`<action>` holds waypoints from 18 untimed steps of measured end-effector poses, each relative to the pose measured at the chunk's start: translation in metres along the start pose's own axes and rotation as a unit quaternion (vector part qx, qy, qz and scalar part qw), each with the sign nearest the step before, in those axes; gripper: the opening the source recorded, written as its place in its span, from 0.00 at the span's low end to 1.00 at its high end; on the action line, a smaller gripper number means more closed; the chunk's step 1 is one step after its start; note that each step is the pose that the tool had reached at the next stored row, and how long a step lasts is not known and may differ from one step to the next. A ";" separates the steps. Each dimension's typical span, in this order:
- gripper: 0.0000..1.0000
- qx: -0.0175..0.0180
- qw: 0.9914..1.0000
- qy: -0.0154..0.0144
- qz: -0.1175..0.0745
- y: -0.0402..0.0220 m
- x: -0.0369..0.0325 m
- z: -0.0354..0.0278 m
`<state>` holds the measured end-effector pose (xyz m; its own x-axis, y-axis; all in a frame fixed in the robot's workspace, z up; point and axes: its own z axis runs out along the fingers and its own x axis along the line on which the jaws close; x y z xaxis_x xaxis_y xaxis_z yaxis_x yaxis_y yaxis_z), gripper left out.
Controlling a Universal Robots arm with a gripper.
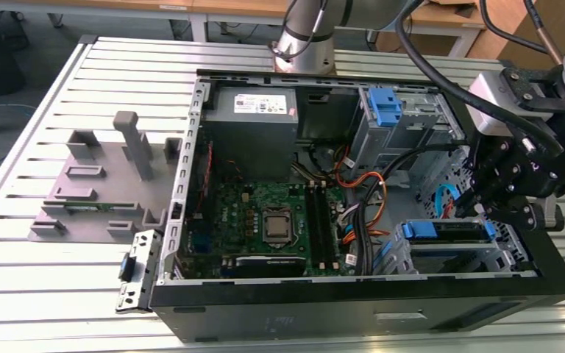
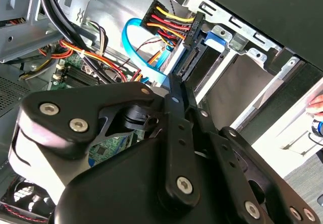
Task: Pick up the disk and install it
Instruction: 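Insert the first disk wire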
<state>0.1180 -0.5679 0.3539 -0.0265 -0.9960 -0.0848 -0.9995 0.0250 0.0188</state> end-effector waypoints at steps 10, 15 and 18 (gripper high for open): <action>0.23 0.000 1.000 0.000 0.000 0.0000 0.0004 0.0002; 0.23 0.000 1.000 0.001 0.000 0.0000 0.0006 0.0032; 0.23 0.000 1.000 0.002 0.000 -0.0001 0.0007 0.0041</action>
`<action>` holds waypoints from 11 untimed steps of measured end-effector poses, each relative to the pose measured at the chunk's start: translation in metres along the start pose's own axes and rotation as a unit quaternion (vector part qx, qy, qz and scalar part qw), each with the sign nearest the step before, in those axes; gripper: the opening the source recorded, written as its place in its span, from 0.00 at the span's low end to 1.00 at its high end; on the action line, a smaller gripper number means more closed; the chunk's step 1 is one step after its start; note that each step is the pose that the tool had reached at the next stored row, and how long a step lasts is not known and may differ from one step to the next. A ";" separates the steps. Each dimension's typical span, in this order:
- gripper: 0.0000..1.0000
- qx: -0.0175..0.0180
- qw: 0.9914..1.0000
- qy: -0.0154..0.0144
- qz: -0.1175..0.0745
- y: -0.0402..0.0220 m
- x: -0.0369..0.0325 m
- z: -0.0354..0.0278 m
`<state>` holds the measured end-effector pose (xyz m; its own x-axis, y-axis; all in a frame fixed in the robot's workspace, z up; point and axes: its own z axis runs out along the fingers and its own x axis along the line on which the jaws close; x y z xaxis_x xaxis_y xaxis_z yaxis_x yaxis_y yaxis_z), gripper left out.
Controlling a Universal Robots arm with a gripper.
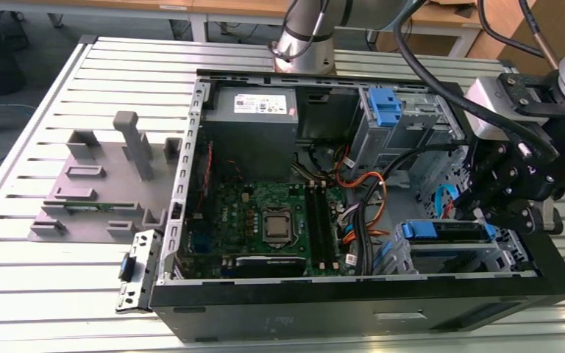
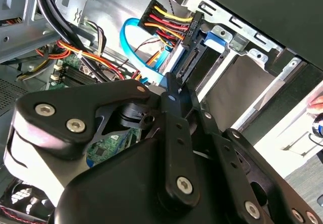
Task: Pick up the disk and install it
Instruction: 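Insert the first disk wire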
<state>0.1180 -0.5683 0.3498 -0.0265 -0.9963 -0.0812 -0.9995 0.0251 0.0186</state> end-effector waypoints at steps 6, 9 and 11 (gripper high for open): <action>0.23 0.000 1.000 0.000 0.000 0.0000 0.0000 0.0001; 0.16 0.000 1.000 0.000 0.000 0.0000 0.0000 0.0001; 0.16 0.000 1.000 0.000 0.000 0.0000 0.0000 0.0001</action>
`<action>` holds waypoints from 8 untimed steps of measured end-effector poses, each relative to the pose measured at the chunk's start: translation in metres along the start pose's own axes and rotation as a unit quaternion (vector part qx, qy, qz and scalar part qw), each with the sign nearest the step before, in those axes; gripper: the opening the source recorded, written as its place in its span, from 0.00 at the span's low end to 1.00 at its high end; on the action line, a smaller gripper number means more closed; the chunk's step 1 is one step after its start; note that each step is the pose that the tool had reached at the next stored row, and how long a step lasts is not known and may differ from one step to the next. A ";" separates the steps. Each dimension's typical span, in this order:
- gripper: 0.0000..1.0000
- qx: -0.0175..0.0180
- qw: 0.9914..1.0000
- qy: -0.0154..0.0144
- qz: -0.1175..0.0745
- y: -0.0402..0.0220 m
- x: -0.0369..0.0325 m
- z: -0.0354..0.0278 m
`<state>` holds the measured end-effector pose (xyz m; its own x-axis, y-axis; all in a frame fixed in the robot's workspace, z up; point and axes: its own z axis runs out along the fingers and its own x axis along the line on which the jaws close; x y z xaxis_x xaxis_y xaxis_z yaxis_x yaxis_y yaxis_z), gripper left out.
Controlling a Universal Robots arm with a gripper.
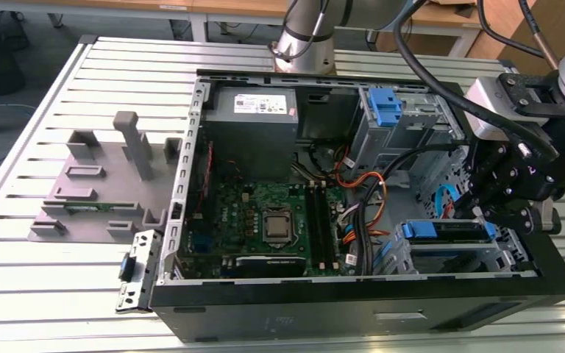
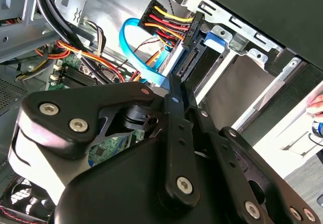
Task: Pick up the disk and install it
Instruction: 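Insert the first disk wire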
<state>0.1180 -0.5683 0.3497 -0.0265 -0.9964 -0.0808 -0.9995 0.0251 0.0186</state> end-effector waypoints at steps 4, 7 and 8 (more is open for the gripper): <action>0.16 0.000 1.000 0.000 0.000 0.0000 0.0000 0.0000; 0.16 0.000 1.000 0.000 0.000 0.0000 0.0000 0.0002; 0.16 0.000 1.000 0.000 0.000 0.0000 0.0000 0.0005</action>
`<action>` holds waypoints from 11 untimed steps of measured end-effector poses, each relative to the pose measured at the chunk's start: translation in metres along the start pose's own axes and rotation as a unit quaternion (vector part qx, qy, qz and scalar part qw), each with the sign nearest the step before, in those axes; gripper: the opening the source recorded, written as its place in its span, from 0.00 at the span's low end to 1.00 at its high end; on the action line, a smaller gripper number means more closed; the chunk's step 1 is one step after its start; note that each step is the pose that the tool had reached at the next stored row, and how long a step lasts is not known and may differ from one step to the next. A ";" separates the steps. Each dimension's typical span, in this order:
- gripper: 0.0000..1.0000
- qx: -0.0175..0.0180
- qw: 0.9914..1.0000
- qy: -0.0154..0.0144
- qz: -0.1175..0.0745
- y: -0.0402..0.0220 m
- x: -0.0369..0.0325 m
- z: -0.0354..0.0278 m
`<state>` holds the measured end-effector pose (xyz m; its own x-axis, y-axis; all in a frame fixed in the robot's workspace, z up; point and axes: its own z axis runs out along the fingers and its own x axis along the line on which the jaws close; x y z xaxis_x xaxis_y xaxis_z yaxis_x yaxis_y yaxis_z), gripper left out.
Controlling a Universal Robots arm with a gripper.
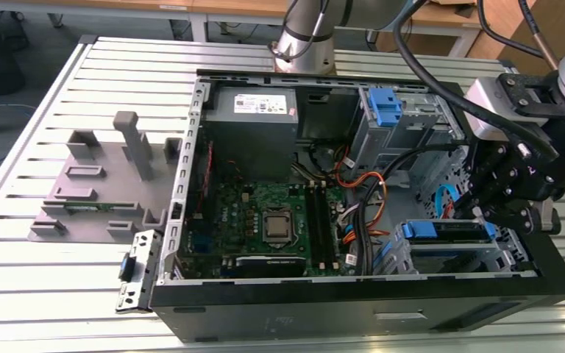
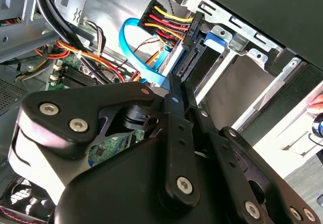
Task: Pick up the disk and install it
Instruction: 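Insert the first disk wire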
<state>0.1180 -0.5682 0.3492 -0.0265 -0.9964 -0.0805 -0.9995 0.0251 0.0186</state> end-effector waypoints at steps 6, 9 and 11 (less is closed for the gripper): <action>0.16 0.000 1.000 0.000 0.000 0.0000 0.0002 0.0016; 0.16 0.000 1.000 0.000 0.000 0.0000 0.0003 0.0025; 0.16 0.000 1.000 0.000 0.000 0.0000 0.0010 0.0030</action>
<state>0.1179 -0.5690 0.3462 -0.0265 -0.9964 -0.0805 -0.9995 0.0250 0.0186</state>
